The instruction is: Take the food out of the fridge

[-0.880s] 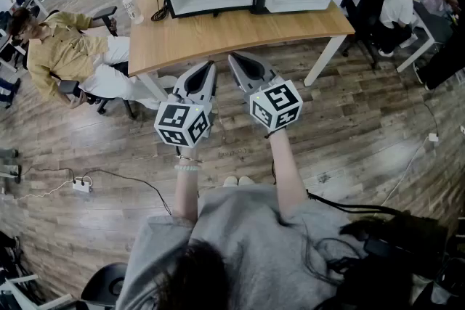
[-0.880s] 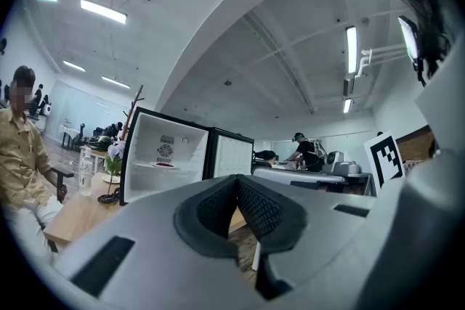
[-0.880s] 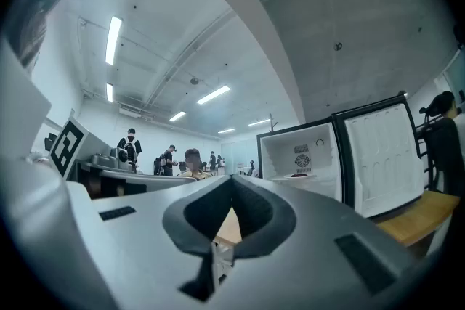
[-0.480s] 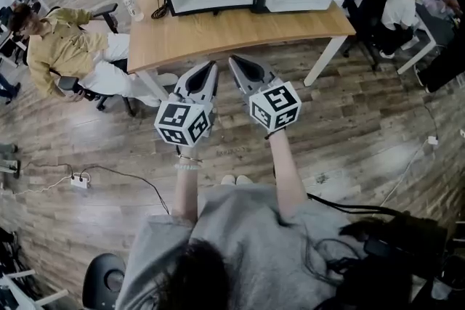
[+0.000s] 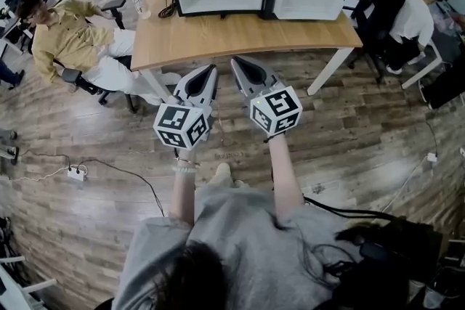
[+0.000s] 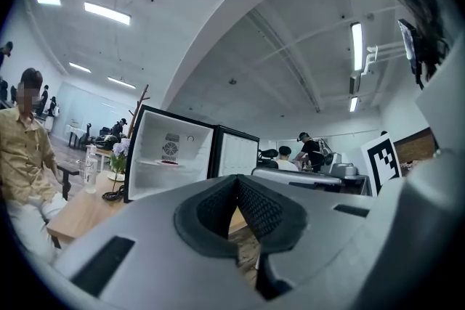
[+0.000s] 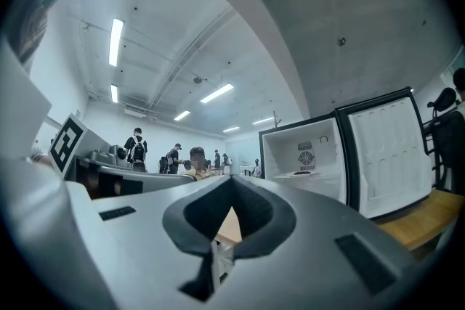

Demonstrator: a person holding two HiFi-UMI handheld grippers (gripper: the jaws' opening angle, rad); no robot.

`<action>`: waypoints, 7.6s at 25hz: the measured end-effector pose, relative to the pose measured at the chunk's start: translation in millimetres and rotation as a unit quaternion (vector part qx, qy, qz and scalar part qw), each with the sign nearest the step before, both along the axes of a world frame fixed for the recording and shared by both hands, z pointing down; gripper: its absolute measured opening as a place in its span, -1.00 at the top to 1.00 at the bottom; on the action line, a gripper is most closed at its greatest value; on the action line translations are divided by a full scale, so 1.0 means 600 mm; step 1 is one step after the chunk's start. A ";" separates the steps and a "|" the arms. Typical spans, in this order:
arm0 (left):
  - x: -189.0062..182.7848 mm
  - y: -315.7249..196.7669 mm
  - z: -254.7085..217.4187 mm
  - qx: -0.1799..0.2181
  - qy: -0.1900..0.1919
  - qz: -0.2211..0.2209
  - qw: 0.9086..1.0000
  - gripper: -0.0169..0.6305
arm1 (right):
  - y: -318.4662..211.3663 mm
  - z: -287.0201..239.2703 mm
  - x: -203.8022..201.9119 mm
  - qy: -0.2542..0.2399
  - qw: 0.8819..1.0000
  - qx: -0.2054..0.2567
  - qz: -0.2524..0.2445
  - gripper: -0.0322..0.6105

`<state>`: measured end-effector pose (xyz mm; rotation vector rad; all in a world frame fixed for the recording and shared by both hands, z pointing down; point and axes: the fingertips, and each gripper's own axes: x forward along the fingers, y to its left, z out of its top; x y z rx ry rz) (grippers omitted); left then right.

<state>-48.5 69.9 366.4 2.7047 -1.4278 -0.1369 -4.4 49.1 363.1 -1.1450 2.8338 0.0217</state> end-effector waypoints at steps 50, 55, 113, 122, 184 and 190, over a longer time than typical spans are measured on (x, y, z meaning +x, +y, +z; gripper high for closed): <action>-0.061 -0.357 0.021 -0.012 0.004 0.033 0.999 0.92 | -0.349 0.034 -0.056 -0.033 0.999 -0.035 0.015 0.88; -0.048 -0.415 0.014 -0.012 0.007 0.021 1.000 0.92 | -0.411 0.033 -0.048 -0.027 0.999 -0.043 0.004 0.88; -0.083 -0.702 0.090 -0.082 -0.016 -0.014 0.996 0.92 | -0.753 0.109 -0.062 -0.286 0.910 -0.300 0.024 0.47; -0.088 -0.714 0.084 -0.080 -0.014 -0.017 0.997 0.92 | -0.781 0.120 -0.078 -0.353 0.863 -0.360 0.034 0.48; -0.080 -0.643 0.024 -0.026 -0.008 0.022 0.999 0.92 | -0.696 0.070 -0.042 -0.547 0.714 -0.433 -0.052 0.75; -0.076 -0.624 0.026 -0.025 -0.009 0.031 0.999 0.92 | -0.678 0.072 -0.033 -0.547 0.712 -0.436 -0.054 0.75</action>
